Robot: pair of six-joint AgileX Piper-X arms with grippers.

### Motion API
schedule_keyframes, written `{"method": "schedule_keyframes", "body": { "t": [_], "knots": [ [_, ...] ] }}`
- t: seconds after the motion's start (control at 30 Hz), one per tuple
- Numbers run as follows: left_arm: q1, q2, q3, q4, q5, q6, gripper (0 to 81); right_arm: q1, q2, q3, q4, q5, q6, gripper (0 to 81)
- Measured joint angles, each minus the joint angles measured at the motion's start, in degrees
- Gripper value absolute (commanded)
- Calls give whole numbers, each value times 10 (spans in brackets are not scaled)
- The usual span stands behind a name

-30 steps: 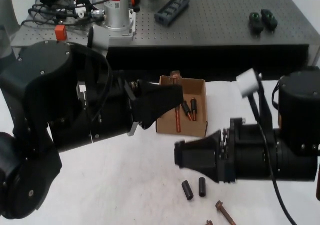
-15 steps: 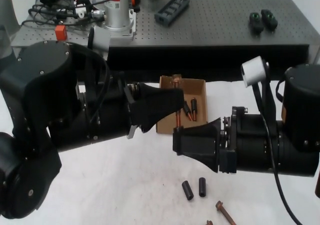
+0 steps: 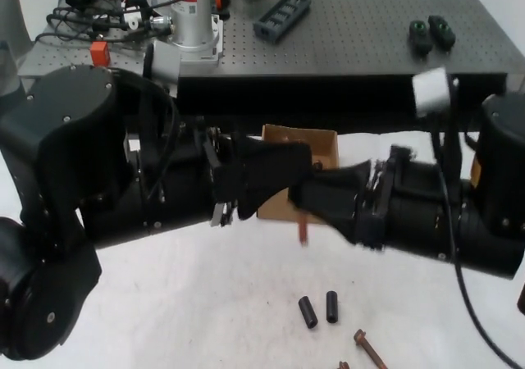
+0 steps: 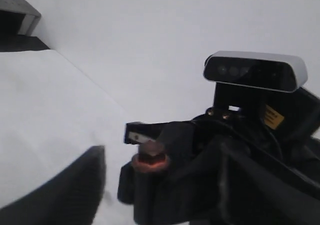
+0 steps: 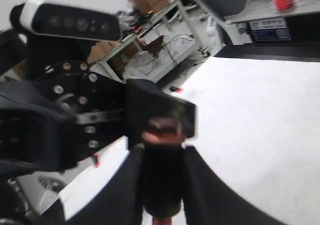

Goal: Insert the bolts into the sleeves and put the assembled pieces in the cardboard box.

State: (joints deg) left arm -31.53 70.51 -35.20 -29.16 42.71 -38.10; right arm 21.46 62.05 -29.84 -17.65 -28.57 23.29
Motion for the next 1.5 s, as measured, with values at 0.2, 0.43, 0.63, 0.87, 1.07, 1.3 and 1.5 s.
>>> {"method": "schedule_keyframes", "body": {
  "t": [0.2,0.43,0.63,0.87,1.07,1.3,1.5],
  "knots": [
    [0,0,0,26,-83,-6,517,-92,62,-77,97,103,-51,33],
    [0,0,0,207,-177,38,517,-113,297,-338,266,194,-153,33],
    [0,0,0,338,-202,113,517,-103,532,-544,403,248,-201,33],
    [-66,60,-45,493,-207,282,517,-100,651,-678,530,268,-225,117],
    [-149,211,-210,614,-272,448,516,-109,623,-688,568,222,-233,391],
    [-197,346,-352,705,-300,545,454,-137,507,-657,573,184,-233,316],
    [-231,390,-395,713,-317,570,447,-147,435,-614,573,181,-233,316]
  ]
}}
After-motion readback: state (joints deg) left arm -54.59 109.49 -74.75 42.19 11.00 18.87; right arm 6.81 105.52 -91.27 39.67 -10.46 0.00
